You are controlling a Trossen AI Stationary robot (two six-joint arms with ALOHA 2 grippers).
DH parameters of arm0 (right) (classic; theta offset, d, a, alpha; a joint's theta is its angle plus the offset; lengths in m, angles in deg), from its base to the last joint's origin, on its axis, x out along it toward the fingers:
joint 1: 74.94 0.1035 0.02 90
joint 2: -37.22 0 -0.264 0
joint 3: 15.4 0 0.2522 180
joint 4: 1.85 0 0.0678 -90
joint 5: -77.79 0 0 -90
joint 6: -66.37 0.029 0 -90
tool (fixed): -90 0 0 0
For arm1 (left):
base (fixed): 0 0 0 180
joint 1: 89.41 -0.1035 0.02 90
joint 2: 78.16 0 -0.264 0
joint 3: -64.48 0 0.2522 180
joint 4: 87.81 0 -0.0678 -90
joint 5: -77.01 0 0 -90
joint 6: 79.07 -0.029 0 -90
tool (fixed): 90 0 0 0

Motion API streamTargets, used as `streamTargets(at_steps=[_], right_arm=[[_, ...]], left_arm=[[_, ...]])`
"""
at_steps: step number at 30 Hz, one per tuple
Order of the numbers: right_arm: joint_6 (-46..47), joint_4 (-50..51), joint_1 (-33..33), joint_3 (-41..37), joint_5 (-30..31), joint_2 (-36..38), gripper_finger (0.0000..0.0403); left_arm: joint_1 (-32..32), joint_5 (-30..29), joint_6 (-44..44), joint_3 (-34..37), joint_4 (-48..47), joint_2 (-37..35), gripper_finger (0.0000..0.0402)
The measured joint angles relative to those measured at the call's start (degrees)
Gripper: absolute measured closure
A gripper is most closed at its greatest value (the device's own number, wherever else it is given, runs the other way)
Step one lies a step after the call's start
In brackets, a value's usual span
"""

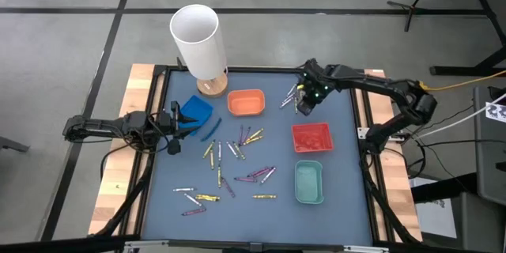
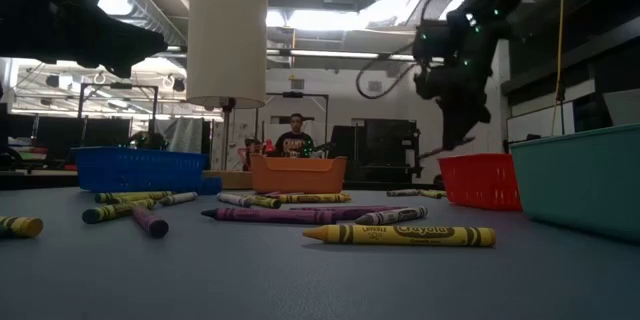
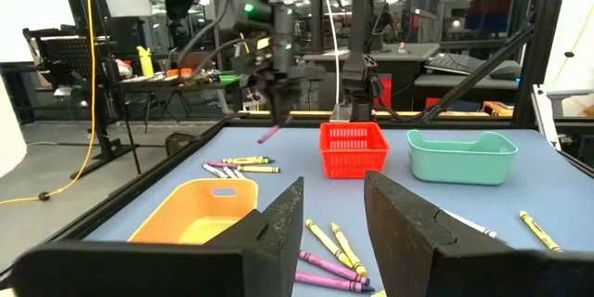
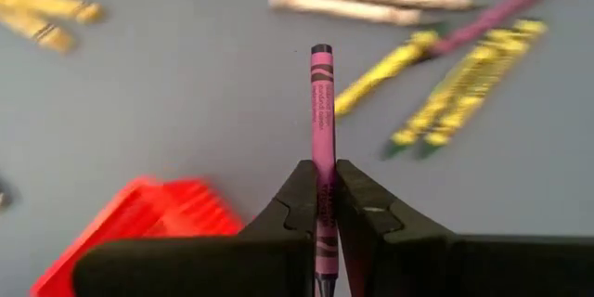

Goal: Sort crayons
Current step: Put the violet crayon into the red bin

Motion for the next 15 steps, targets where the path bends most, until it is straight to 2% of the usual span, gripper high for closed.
streamTargets(at_steps=[10, 15], right_arm=[[-0.2, 6.8, 15.1, 3.4, -0.1, 0.0, 0.0381], [-0.1, 12.3, 21.3, 3.4, 4.9, 0.0, 0.0381]], left_arm=[[0.0, 0.0, 0.0, 0.0, 0.0, 0.0, 0.03], [0.0, 0.0, 0.0, 0.0, 0.0, 0.0, 0.03]])
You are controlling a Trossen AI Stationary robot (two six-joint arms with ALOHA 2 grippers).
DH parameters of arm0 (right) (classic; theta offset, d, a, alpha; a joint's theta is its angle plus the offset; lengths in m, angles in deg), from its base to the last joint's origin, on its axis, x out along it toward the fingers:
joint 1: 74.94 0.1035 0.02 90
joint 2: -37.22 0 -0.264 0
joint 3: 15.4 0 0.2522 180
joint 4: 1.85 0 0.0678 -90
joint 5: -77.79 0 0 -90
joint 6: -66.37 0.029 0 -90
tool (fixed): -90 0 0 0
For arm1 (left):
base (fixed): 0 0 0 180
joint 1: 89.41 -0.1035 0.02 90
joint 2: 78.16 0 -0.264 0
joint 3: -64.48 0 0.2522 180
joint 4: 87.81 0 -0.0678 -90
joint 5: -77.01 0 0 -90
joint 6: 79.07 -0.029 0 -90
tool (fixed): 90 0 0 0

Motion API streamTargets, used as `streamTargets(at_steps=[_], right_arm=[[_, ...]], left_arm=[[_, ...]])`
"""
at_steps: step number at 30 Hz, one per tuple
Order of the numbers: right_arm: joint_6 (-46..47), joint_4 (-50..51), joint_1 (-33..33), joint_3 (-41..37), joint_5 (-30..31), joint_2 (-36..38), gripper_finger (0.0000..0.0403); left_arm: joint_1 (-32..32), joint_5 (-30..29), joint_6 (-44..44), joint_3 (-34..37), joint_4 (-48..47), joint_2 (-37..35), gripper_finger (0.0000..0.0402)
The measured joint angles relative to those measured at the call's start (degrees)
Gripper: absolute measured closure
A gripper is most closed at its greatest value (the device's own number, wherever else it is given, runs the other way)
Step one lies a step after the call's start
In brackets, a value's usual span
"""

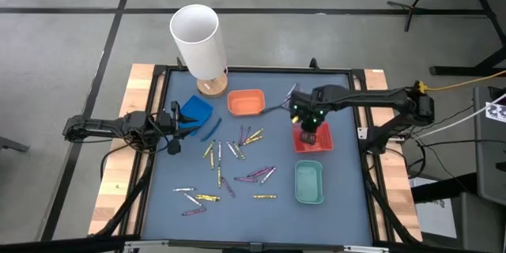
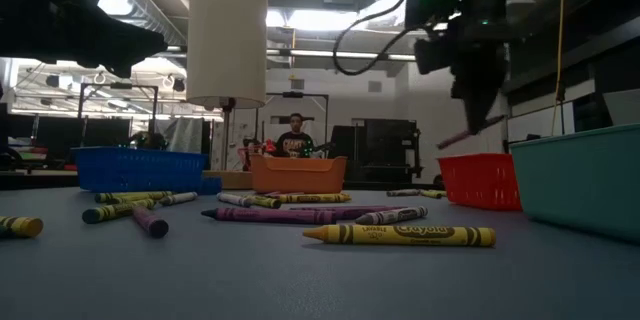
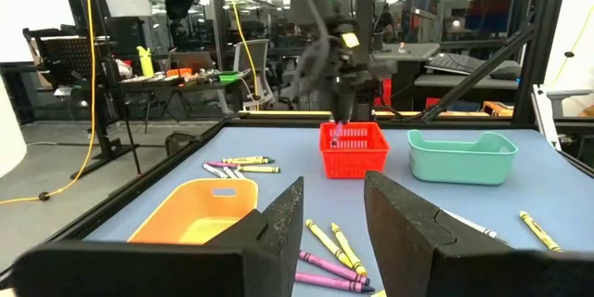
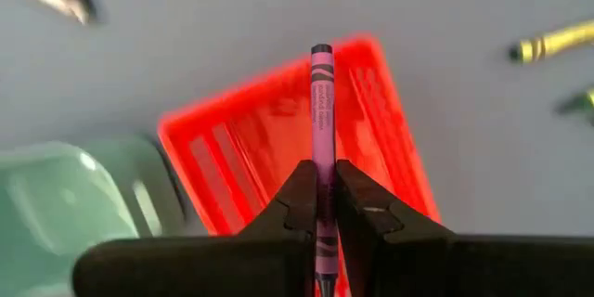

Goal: Sort crayons
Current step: Put the violet crayon into the red bin

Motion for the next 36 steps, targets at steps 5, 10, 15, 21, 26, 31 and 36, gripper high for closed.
streamTargets(at_steps=[5, 10, 15, 21, 26, 31, 36], right_arm=[[1.7, 5.2, 4.9, 0.0, 6.5, 0.0, 0.0381], [2.2, 5.7, 7.9, 0.0, 8.7, 0.0, 0.0381], [2.2, 5.7, 9.1, 0.0, 8.8, 0.0, 0.0381], [2.2, 5.7, 9.0, 0.0, 8.7, 0.0, 0.0381], [2.2, 6.0, 9.0, 0.0, 8.6, 0.0, 0.0381], [2.2, 6.5, 9.0, 0.0, 8.6, 0.0, 0.0381], [2.2, 6.6, 9.0, 0.0, 8.6, 0.0, 0.0348]], left_arm=[[0.0, 0.0, 0.0, 0.0, 0.0, 0.0, 0.03], [0.0, 0.0, 0.0, 0.0, 0.0, 0.0, 0.03], [0.0, 0.0, 0.0, 0.0, 0.0, 0.0, 0.03], [0.0, 0.0, 0.0, 0.0, 0.0, 0.0, 0.03], [0.0, 0.0, 0.0, 0.0, 0.0, 0.0, 0.03], [0.0, 0.0, 0.0, 0.0, 0.0, 0.0, 0.03], [0.0, 0.0, 0.0, 0.0, 0.0, 0.0, 0.03]])
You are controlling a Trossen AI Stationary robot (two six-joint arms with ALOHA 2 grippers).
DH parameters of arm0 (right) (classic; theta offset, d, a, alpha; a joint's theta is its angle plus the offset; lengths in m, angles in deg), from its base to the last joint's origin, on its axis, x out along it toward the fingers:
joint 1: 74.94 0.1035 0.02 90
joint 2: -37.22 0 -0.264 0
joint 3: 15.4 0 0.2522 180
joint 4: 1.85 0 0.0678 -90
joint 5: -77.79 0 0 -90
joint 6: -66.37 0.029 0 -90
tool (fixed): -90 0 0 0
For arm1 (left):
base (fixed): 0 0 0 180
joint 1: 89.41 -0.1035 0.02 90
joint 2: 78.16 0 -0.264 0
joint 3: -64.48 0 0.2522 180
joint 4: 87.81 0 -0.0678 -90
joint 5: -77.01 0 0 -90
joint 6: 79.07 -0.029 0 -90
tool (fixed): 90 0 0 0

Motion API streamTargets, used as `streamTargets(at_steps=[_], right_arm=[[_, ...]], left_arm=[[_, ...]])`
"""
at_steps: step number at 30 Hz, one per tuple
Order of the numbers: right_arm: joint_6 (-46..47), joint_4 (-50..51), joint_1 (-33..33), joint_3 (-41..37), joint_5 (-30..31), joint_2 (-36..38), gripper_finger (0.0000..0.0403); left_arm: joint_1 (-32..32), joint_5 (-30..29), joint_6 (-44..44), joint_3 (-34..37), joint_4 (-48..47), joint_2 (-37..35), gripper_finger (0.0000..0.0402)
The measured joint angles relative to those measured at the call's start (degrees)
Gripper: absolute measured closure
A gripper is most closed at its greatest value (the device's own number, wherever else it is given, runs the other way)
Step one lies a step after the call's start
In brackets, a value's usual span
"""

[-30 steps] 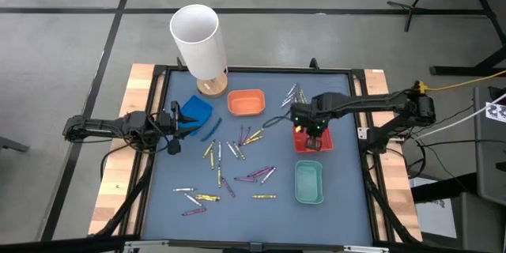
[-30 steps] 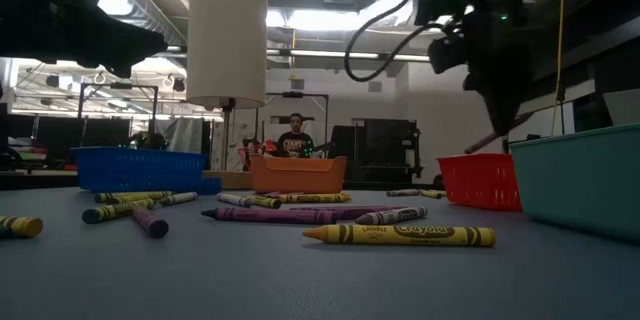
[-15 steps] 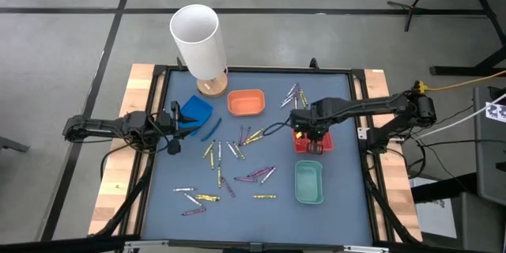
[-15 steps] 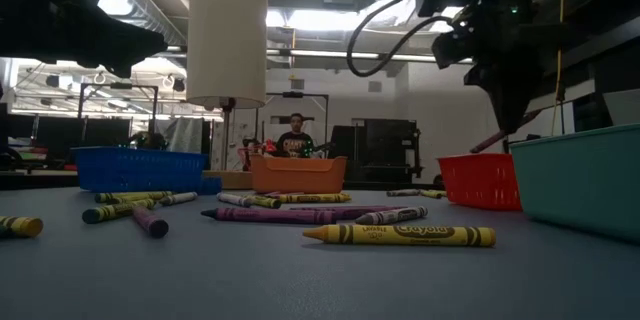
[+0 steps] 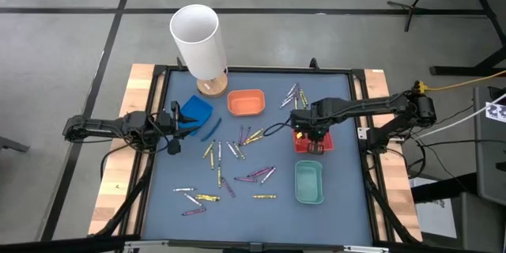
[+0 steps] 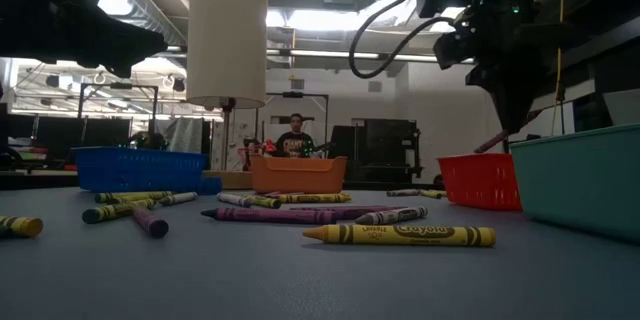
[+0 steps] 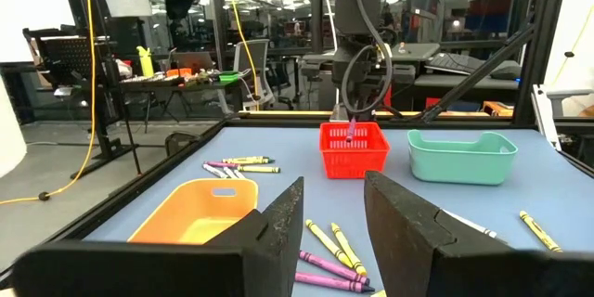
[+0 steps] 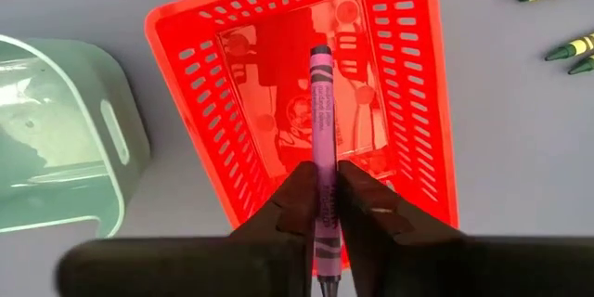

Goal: Sort crayons
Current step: Put the violet crayon into the red bin

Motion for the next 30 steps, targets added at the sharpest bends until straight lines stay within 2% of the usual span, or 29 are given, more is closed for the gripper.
streamTargets(at_steps=[5, 10, 23, 30], right_arm=[[0.0, -0.2, 0.0, 0.0, 0.0, 0.0, 0.0296], [0.0, -0.2, 0.0, 0.0, 0.0, 0.0, 0.027], [-6.2, 4.0, 0.0, -0.1, 1.6, 1.2, 0.0269], [-9.6, -3.3, -1.3, -4.7, 7.2, 10.9, 0.027]], left_arm=[[0.0, 0.0, 0.0, 0.0, 0.0, 0.0, 0.03], [0.0, 0.0, 0.0, 0.0, 0.0, 0.0, 0.03], [0.0, 0.0, 0.0, 0.0, 0.0, 0.0, 0.03], [0.0, 0.0, 0.0, 0.0, 0.0, 0.0, 0.03]])
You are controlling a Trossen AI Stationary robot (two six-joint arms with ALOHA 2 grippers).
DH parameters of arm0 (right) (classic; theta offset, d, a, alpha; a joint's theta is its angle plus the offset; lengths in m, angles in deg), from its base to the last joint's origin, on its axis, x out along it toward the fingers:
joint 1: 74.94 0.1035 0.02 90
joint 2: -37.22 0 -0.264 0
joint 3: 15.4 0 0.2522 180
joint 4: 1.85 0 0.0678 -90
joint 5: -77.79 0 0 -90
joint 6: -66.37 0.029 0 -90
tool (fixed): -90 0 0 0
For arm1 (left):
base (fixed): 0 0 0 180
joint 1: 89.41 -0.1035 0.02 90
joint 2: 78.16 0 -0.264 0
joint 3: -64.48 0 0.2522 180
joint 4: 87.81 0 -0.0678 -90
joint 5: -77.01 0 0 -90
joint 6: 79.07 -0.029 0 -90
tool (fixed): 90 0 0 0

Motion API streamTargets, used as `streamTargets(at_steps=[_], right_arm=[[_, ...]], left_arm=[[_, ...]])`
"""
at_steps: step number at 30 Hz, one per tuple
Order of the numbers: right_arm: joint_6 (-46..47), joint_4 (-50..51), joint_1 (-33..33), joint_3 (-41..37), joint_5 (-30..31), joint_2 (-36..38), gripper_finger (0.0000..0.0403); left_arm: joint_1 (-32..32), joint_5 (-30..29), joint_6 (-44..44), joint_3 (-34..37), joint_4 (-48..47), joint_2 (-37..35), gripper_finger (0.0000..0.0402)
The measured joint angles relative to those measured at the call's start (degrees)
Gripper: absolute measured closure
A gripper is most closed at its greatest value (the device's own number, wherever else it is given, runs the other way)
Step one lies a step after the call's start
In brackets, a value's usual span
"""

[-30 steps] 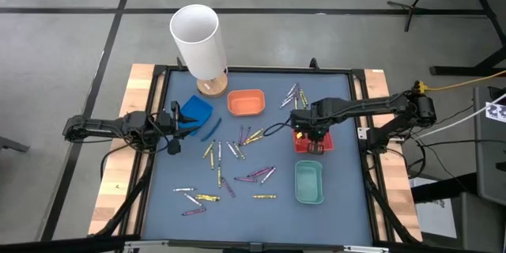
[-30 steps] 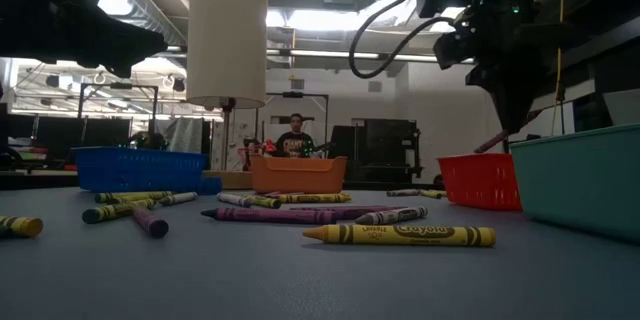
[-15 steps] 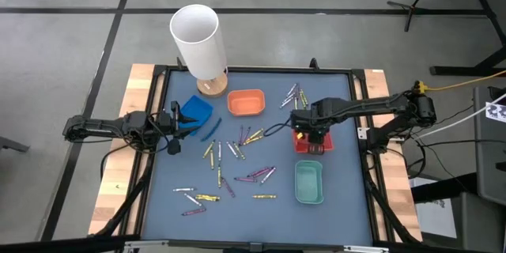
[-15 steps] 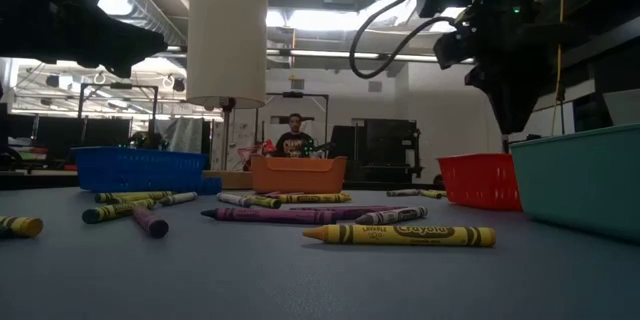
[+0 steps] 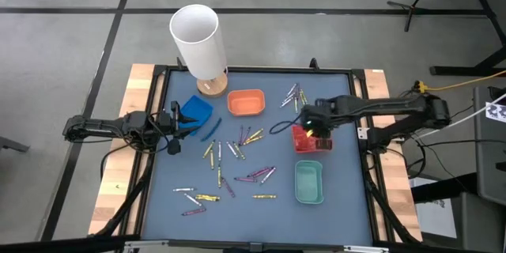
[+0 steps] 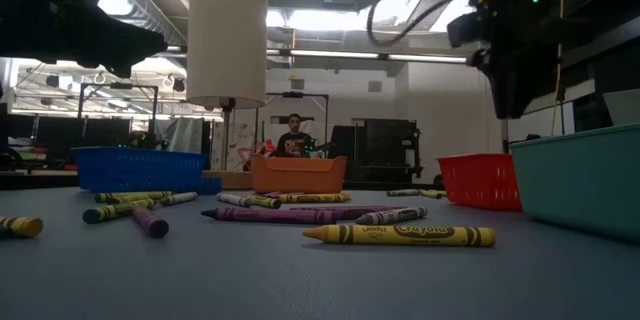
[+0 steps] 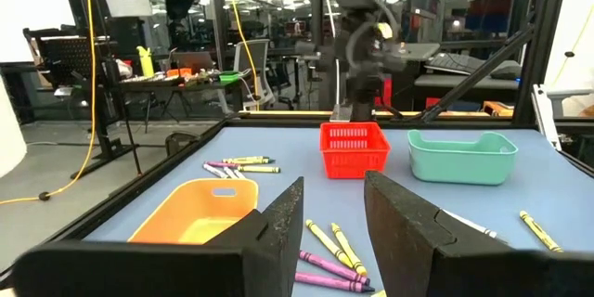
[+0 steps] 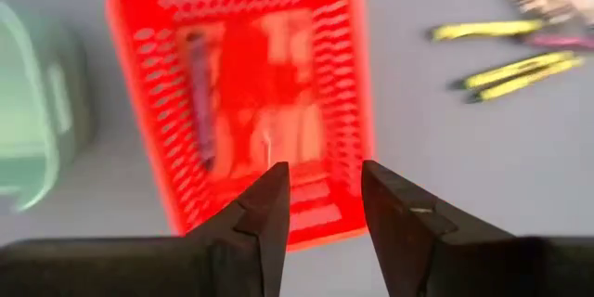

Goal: Sort crayons
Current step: Put the violet crayon into the red bin

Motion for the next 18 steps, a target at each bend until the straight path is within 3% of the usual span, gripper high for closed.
streamTargets(at_steps=[9, 18], right_arm=[[-3.0, -23.7, -15.4, -13.5, 0.5, 15.0, 0.027], [1.9, -44.9, -29.3, -22.9, -0.1, 14.2, 0.027]], left_arm=[[0.0, -0.2, 0.0, 0.0, 0.0, 0.0, 0.03], [0.0, -0.2, 0.0, 0.0, 0.0, 0.0, 0.03]])
